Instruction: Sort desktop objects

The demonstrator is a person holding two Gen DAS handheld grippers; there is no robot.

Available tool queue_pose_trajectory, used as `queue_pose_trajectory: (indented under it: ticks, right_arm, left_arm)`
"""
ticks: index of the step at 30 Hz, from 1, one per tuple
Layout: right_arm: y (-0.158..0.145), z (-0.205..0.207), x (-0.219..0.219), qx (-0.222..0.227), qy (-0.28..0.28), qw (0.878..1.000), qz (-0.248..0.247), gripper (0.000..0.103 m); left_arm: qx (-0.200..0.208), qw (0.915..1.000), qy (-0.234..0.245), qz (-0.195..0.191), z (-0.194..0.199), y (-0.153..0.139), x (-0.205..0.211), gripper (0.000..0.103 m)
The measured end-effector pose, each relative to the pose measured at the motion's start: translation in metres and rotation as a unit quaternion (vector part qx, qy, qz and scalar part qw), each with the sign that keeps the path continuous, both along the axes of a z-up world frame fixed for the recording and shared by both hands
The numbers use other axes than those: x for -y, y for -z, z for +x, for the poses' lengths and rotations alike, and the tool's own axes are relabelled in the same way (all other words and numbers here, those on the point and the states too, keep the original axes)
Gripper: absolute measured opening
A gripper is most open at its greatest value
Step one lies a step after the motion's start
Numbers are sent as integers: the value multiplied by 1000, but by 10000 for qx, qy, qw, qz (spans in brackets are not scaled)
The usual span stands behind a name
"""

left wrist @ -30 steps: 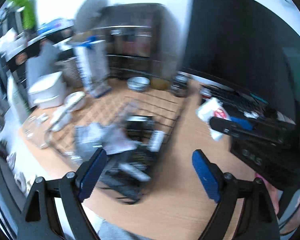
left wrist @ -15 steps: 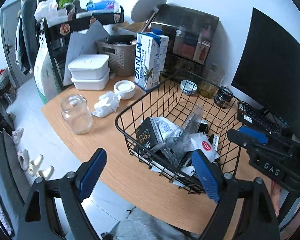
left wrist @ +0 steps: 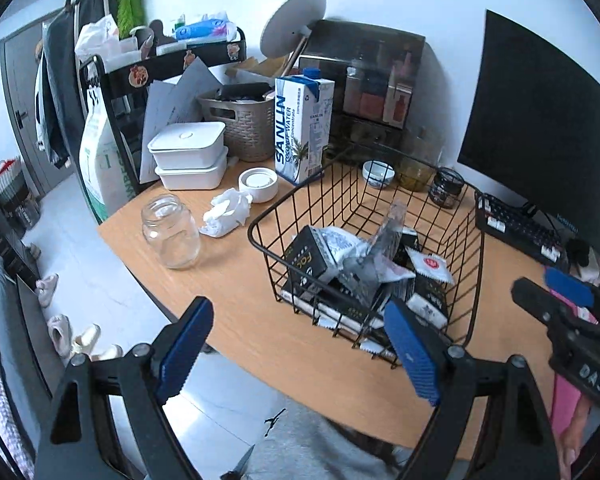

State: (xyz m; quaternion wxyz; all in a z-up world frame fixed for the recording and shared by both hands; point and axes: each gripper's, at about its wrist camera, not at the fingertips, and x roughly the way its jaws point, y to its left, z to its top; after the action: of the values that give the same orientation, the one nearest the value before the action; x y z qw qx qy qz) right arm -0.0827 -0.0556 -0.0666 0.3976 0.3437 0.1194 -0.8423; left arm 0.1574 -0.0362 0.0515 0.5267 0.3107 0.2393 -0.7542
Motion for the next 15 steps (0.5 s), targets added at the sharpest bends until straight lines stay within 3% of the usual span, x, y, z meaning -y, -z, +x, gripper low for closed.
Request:
queue_pose_trajectory:
  ticks: [4, 15]
  right_arm:
    - [1, 18, -21, -87, 102, 9999, -90, 63]
    - [9, 40, -46, 36, 16, 9997, -257, 63]
  left_arm:
    - [177, 9998, 88, -39, -3, 3, -16, 88]
    - [122, 9998, 140, 32, 6, 8, -40, 88]
